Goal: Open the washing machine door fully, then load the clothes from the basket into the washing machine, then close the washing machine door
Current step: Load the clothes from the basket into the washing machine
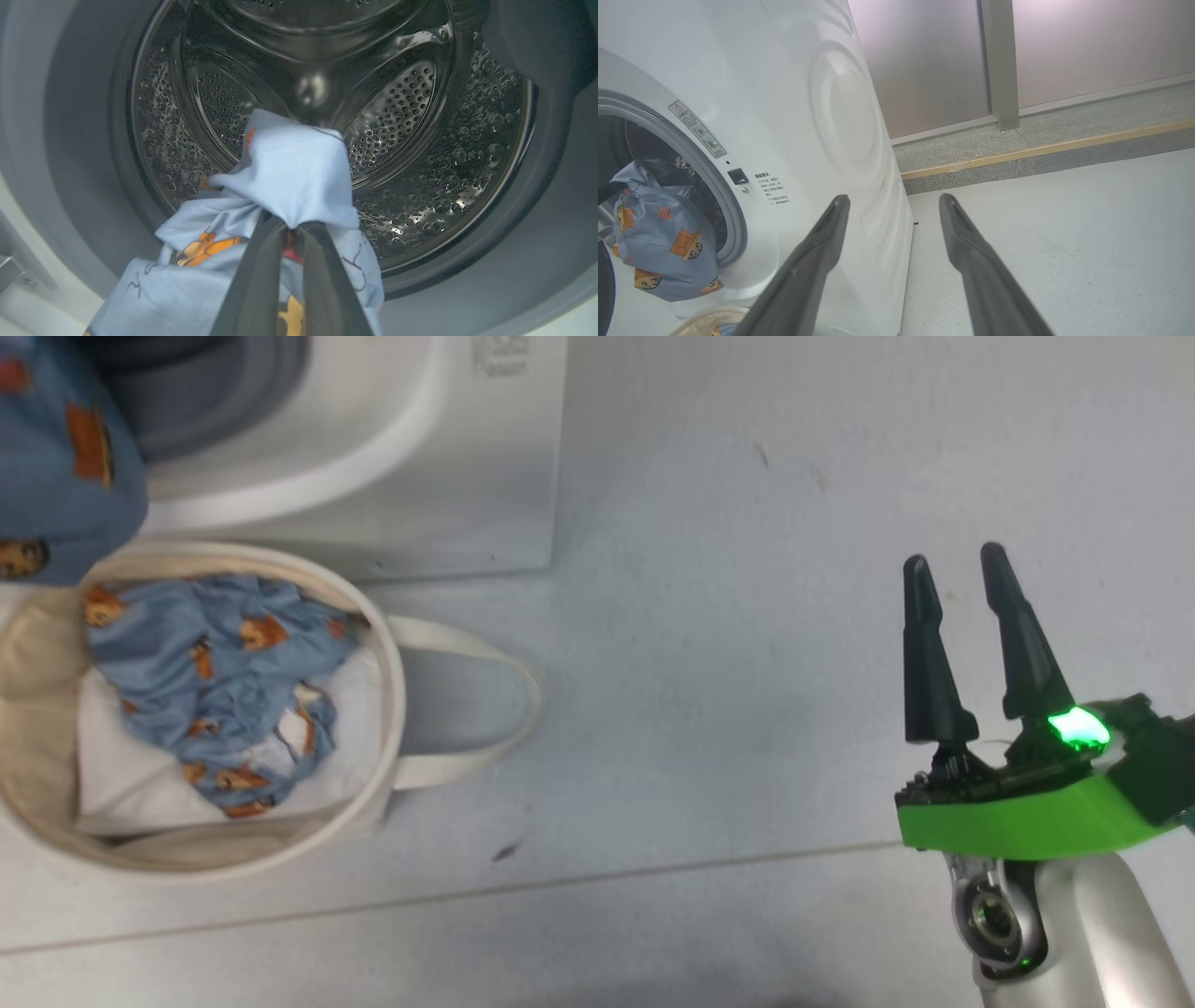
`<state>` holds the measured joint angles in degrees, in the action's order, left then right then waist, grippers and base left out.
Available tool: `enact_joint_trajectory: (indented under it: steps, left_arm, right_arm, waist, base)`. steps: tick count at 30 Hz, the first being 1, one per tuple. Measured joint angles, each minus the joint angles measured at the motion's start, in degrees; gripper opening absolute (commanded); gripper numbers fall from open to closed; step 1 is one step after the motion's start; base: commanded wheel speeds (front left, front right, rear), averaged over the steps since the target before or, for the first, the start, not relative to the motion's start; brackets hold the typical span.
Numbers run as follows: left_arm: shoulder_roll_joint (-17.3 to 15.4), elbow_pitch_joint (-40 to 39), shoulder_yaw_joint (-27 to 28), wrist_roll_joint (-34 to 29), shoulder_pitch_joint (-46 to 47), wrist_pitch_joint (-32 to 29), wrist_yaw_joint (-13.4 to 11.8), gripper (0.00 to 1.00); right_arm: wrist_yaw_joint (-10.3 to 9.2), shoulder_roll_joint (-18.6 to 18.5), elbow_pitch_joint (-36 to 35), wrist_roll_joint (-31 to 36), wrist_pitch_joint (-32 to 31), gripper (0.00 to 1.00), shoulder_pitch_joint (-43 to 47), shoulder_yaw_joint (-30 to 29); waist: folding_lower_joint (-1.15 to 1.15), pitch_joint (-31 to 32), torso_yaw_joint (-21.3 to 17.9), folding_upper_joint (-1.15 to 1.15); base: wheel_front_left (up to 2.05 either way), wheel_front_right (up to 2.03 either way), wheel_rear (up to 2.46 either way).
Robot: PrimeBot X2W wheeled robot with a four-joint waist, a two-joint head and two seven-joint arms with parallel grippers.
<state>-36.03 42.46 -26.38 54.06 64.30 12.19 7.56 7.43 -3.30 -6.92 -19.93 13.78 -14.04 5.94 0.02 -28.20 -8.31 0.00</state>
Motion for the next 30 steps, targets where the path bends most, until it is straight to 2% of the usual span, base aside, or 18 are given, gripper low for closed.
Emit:
enact_joint_trajectory:
  steps: [7, 18, 21, 25, 30]
  left_arm:
    - [-2.13, 1.35, -3.69, 3.53, 8.84, -0.78, 0.00, 0.00]
    - [-5.66, 7.11, -11.56, 8.91, 22.36, -7.65, 0.00, 0.00]
    - [-7.11, 8.01, -12.76, 8.99, 26.14, -5.95, 0.00, 0.00]
    - [-8.68, 9.11, -12.71, 8.98, 31.89, 0.35, 0.00, 0.00]
    - [-9.70, 7.49, -12.27, 8.91, 35.57, 2.13, 0.00, 0.00]
  right_arm:
    - [0.00, 0.01, -1.37, -0.34, 0.51, 1.00, -0.53, 0.02]
    - [0.00, 0.05, -6.65, -1.58, 0.68, 1.00, -1.49, -0.26]
    - [0.00, 0.08, -7.17, -2.20, 0.68, 1.00, -1.65, -0.24]
    - [0.00, 0.12, -7.71, -2.81, 0.69, 1.00, -1.68, -0.23]
    - [0.00, 0.23, -8.28, -2.87, 0.69, 1.00, -1.66, -0.31]
  waist:
    - [0.00, -5.84, -1.23, 0.00]
    - [-0.01, -14.30, -4.06, 0.00]
    - [-0.02, -15.73, -5.16, 0.00]
    - [-0.02, -17.11, -6.47, 0.00]
    - [-0.02, -18.09, -7.05, 0.00]
  base:
    - [0.00, 0.00, 0.00]
    - [0.00, 0.00, 0.00]
    - [0.00, 0.00, 0.00]
    - [0.00, 0.00, 0.00]
    - [0.00, 0.00, 0.00]
